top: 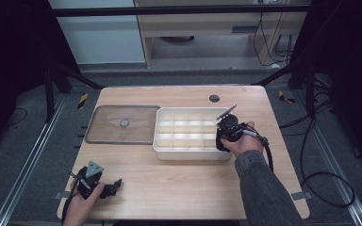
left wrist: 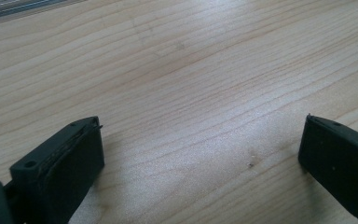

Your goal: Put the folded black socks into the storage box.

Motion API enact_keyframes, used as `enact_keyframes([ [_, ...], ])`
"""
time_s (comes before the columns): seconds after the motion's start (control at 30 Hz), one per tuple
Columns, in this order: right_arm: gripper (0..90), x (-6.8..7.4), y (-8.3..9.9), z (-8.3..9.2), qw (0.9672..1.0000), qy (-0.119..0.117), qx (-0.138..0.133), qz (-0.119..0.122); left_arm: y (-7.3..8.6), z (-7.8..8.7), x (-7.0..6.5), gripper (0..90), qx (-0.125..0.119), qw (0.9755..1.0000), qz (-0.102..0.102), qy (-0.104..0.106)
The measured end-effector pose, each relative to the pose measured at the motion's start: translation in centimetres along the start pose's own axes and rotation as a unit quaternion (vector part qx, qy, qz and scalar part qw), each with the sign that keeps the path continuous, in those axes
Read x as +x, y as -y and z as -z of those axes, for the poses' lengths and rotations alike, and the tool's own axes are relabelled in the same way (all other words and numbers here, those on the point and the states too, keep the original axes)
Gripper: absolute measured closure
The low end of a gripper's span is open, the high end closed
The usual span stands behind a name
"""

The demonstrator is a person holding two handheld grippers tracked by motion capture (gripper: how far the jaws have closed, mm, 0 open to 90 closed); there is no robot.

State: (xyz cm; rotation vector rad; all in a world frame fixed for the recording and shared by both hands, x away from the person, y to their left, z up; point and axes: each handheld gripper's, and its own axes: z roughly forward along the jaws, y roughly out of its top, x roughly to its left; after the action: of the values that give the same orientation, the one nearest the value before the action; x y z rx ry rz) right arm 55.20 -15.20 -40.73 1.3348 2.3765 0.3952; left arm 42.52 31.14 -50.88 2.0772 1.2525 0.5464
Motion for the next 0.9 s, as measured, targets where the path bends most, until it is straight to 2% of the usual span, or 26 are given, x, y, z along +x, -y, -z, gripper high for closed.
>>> enact_keyframes([
  [0.27,64.3,0.8,0.1,-0.5,0.9997,0.011,0.013,0.016,0.0,0.0,0.0,0.0,-0.001,1.0,0.001,-0.001],
  [0.6,64.8,1.3,0.4,-0.9,0.9995,0.012,0.026,0.015,0.0,0.0,-0.1,0.0,0.0,1.0,0.0,0.0],
  [0.8,64.7,1.3,0.6,-1.1,0.9995,0.009,0.028,0.007,0.0,0.0,-0.1,0.0,0.0,1.0,0.0,0.001],
  [0.9,64.2,1.1,0.5,-1.1,0.9995,0.005,0.029,0.011,0.0,0.0,-0.2,0.0,0.0,1.0,-0.001,0.0],
])
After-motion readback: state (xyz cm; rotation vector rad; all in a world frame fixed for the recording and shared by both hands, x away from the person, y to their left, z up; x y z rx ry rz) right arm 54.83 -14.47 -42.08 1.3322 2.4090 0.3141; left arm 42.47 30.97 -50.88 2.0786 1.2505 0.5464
